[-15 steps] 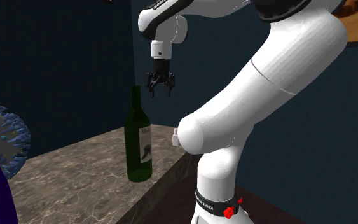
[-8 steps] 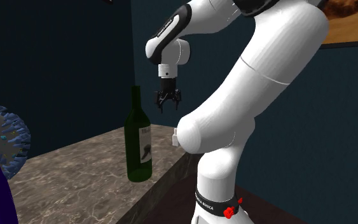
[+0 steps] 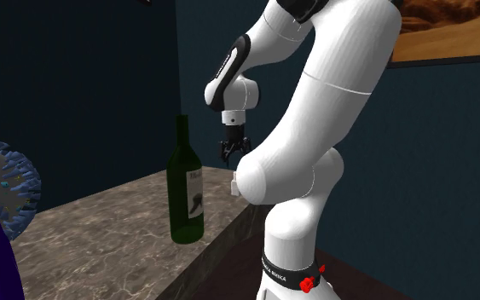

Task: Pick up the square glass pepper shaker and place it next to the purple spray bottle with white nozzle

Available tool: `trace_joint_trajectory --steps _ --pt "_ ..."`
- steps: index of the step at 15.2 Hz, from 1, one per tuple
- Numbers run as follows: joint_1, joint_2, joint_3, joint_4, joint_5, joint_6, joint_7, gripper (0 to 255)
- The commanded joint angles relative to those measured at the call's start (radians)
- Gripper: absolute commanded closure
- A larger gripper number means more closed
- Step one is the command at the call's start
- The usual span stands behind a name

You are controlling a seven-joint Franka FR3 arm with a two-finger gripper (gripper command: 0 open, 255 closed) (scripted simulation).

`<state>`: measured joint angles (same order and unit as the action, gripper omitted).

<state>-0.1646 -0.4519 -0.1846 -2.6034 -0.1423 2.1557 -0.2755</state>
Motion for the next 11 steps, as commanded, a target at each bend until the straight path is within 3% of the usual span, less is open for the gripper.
trace_joint_trajectory --steps 1,6,11 --pt "-0.003 0.017 -0.006 -0.016 -0.005 0.032 -0.003 0" --pt "-0.005 0.065 -0.015 -0.058 -0.009 0.122 -0.004 0" --pt "-0.005 0.065 -0.015 -0.058 -0.009 0.122 -0.004 0"
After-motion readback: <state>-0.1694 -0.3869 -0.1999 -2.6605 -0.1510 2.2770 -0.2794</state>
